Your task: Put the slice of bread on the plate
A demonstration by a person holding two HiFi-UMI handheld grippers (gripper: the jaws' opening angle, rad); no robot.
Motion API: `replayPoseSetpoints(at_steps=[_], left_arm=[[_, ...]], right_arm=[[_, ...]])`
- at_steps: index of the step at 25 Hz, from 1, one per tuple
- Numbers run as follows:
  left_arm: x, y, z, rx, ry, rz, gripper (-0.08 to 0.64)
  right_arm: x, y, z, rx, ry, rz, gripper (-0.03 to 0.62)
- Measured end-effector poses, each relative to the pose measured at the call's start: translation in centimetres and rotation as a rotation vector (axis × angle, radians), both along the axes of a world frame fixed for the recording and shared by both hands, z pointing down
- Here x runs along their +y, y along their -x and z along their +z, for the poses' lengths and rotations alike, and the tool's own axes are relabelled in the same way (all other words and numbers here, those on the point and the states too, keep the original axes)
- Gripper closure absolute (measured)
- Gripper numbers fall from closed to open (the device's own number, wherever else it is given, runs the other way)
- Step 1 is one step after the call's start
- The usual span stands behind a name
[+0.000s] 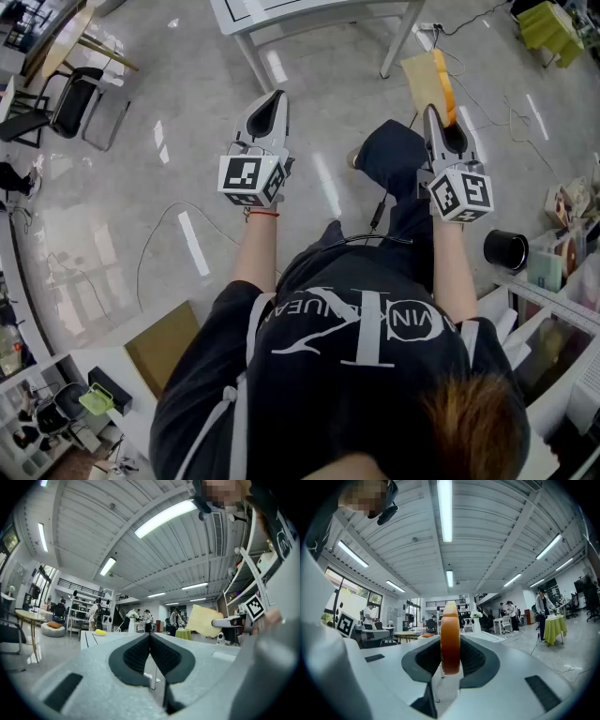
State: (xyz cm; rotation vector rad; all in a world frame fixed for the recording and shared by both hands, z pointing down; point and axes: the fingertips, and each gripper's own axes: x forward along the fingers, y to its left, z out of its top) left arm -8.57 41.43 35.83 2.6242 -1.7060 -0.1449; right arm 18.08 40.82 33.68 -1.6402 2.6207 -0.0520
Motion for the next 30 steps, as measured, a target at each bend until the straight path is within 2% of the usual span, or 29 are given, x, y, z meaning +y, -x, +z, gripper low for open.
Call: replayPoseSetpoints(at_steps=[4,9,12,18,25,30], left_arm=[[-0.5,0.4,0.4,0.031,0.011,-0.017,0.558],[-1.4,-1.6,0.5,0.063,0.013,-0.014,0.558],[-2.6,-1.8,0.8,0.051,0.025,-0.009,0.558],[-5.7,0.0,1.3,0.020,0.037,-0.019,0.558],[-11.6,1.4,0.7,-0.006,0.037,-0.033,0.548],[-15.5,1.9,1.2,-0.020,0.068,-0.033,0.549]], right_arm=[[0.0,0.5,0.3,0.005,0.012,-0.016,0.502],[-0.9,-0.3,1.5,0.006,0.042,-0.031,0.502],[-2.3,-0.4,2.2,0.009,0.056,-0.037,0.502],[-5.9,0.8,3.2,-0.022,0.059,-0.038,0.500],[-11.8,1.2,2.8,-0.036,0.039,-0.038,0.499],[-15.9,1.4,2.8,-0.048,0.054,-0.033,0.499]])
